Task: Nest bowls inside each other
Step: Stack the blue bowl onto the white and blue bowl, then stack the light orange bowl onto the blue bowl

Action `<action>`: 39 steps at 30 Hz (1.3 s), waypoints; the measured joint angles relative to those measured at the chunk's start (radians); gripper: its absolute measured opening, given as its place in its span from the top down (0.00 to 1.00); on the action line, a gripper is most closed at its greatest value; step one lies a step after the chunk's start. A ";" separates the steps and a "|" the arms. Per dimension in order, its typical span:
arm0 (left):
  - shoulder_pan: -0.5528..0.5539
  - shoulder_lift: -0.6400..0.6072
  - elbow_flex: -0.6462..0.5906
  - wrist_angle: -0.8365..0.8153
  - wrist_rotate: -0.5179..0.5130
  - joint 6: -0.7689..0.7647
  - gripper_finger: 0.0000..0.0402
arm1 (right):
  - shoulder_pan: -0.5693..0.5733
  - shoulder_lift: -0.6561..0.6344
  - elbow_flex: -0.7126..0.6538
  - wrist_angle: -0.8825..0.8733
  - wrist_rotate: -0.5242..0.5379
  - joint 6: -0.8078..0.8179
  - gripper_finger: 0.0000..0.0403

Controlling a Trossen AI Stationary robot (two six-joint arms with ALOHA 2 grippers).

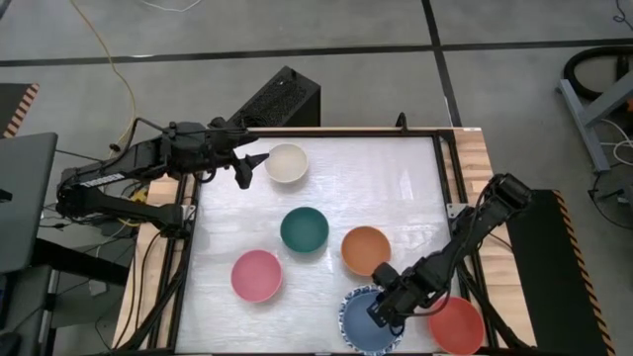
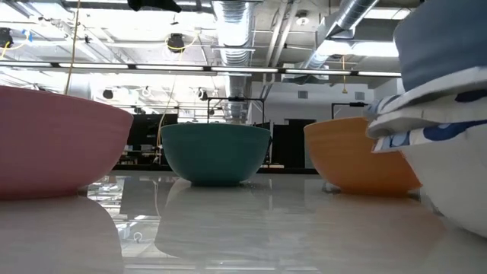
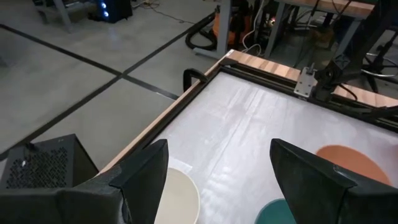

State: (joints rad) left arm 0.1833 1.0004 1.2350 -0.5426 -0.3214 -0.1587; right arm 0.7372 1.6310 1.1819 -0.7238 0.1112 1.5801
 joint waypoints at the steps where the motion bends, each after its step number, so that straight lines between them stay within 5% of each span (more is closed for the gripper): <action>1: 0.000 0.000 0.000 0.000 0.000 0.000 0.33 | -0.001 0.000 0.002 -0.001 0.000 -0.006 0.68; 8: 0.000 0.000 0.000 -0.004 0.003 0.000 0.33 | -0.005 0.000 0.004 0.002 -0.054 -0.008 0.65; 18: 0.000 0.000 0.000 -0.052 0.004 0.000 0.33 | -0.007 -0.003 0.004 0.009 -0.062 -0.002 0.41; 25: 0.000 0.000 0.000 -0.051 0.005 0.008 0.33 | -0.010 -0.050 0.005 -0.023 -0.077 0.001 0.41; 33: -0.001 0.000 0.000 -0.074 0.115 -0.007 0.33 | -0.034 -0.199 0.005 -0.292 -0.028 0.193 0.42; 39: 0.000 0.000 0.000 -0.142 0.102 -0.029 0.33 | -0.089 -0.285 0.005 -0.488 0.106 0.301 0.42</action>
State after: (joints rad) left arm 0.1833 1.0004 1.2350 -0.6844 -0.2199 -0.1872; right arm 0.6483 1.3458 1.1870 -1.2121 0.2169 1.8811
